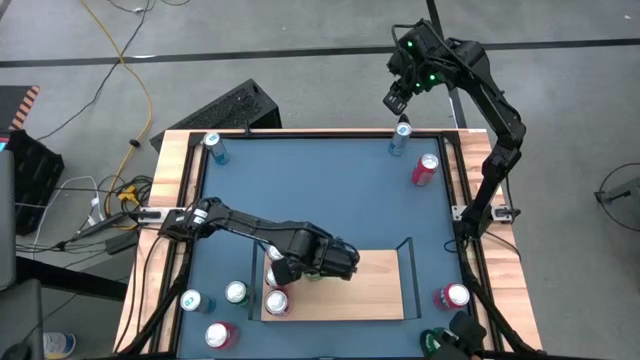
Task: Place canned beverage on shelf
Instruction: Put the top left green soda can on the shelf aligned with the left red soda can
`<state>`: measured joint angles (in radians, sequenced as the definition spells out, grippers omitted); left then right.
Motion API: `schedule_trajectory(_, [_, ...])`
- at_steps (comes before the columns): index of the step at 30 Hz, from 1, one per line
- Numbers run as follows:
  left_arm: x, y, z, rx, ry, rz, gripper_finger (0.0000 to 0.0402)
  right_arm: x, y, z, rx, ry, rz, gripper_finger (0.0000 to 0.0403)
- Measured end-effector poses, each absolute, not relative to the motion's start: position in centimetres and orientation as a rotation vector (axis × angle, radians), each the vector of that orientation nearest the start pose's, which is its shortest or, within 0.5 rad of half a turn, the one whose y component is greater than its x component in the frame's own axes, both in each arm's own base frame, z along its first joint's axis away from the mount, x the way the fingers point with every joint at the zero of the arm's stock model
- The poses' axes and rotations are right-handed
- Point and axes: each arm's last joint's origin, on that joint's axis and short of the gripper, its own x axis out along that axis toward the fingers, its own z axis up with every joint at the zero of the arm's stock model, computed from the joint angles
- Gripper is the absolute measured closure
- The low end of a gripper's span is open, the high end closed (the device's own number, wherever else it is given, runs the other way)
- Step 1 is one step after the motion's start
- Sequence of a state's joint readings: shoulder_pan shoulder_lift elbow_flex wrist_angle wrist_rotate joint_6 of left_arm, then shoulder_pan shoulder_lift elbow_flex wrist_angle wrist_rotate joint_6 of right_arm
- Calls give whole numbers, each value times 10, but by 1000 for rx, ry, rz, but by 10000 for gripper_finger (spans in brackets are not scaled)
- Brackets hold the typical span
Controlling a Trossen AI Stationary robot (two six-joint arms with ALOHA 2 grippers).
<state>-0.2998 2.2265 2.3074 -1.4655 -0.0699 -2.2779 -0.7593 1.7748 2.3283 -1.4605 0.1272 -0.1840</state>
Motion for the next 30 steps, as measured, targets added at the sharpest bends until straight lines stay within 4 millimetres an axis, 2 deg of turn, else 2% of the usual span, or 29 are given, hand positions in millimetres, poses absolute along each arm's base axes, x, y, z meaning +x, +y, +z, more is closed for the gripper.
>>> schedule_trajectory(7, [417,-128,297,-1695,694,1449,99,222,-216,466,130,958,-736,227])
schedule_trajectory(30, [415,-128,297,-1628,713,1442,99,223,-216,466,127,948,-738,227])
